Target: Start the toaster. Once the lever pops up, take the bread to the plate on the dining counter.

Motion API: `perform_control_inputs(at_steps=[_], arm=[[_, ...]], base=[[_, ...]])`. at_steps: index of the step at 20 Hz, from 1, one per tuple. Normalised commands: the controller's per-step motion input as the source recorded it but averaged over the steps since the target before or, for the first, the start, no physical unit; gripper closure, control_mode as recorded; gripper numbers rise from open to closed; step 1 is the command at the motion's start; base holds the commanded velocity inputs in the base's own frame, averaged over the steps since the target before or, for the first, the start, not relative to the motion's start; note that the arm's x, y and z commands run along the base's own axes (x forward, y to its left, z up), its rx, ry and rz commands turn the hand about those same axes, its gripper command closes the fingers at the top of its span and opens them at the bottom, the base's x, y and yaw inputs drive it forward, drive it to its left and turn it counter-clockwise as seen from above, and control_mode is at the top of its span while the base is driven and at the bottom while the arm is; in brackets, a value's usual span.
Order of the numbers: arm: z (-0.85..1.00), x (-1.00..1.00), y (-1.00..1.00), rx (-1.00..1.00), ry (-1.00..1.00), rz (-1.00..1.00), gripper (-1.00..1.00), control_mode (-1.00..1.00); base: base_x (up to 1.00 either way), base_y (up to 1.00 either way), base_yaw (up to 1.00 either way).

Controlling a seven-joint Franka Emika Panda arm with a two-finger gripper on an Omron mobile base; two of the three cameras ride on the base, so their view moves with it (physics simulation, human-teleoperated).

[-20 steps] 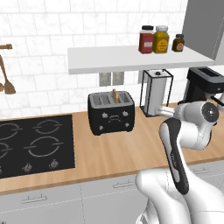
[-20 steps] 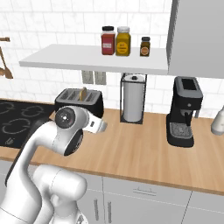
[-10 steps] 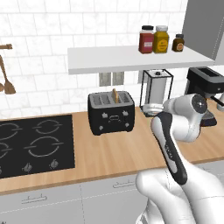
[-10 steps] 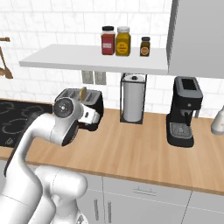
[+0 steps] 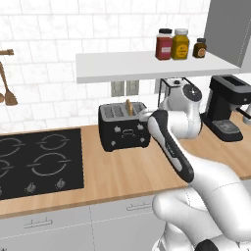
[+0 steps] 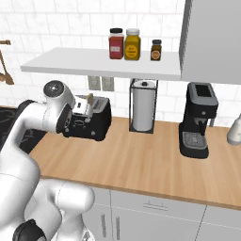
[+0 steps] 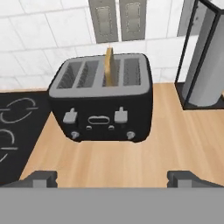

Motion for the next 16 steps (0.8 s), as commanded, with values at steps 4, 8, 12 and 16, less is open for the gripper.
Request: perform_control_inputs(at_steps=[4, 8, 12, 16], arm=[[-0.12, 0.14, 0.36, -0.02, -0.06, -0.03, -1.00, -1.00], [-0.01, 0.48, 0.25, 0.00, -0.02, -0.02, -1.00, -1.00], [0.00, 0.56, 0.14, 0.00, 0.00, 0.00, -1.00, -1.00], [0.00, 0.57, 0.00, 0.00, 0.00, 0.00, -1.00, -1.00]], base=[[0.00, 0.00, 0.00], [0.00, 0.00, 0.00], [0.00, 0.00, 0.00], [0.00, 0.00, 0.00]])
